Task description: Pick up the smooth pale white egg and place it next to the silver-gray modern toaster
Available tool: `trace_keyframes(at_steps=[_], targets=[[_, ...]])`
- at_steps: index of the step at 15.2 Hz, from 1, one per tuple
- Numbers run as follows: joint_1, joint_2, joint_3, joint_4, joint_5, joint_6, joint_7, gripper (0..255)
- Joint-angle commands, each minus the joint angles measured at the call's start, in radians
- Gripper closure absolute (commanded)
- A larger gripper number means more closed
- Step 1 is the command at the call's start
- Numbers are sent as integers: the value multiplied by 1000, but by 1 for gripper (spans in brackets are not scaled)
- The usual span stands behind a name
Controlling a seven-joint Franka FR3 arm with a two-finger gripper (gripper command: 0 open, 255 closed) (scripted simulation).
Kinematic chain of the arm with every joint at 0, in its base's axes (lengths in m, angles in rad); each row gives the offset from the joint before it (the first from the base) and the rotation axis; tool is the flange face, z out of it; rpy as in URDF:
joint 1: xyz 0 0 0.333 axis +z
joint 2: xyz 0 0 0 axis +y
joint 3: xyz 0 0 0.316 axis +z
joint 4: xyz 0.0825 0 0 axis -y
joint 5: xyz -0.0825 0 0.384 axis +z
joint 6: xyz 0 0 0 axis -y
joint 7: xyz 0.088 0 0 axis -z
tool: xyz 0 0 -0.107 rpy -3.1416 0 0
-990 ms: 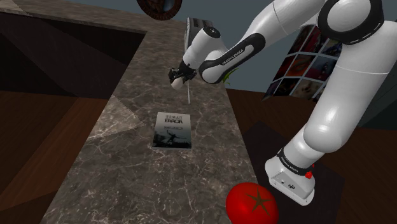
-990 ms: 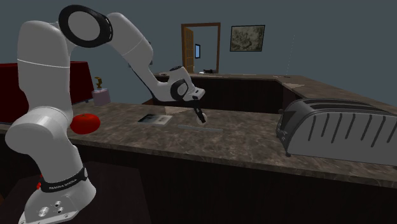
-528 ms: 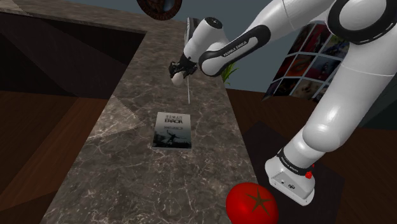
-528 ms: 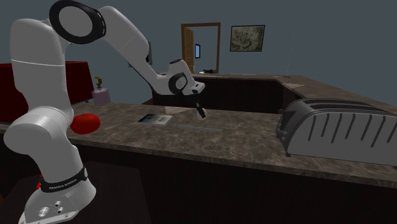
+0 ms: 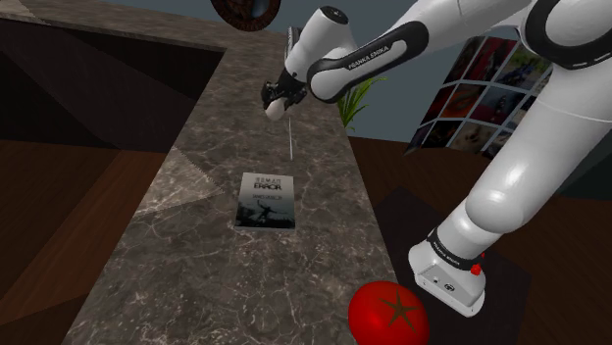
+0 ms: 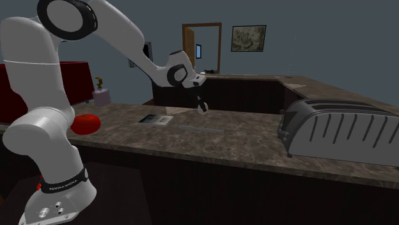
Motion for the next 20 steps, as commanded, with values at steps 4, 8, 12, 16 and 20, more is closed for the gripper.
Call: trace_keyframes(at_steps=[4,8,12,16,20], targets=[[-5,-38,11,27,43,-62,-33,255],[-8,-66,16,51,71,-112,-57,255],[-9,-90,18,79,95,-162,-76,255],[-9,-111,19,110,114,-213,-91,255],[-10,-129,19,145,129,-264,-104,255]])
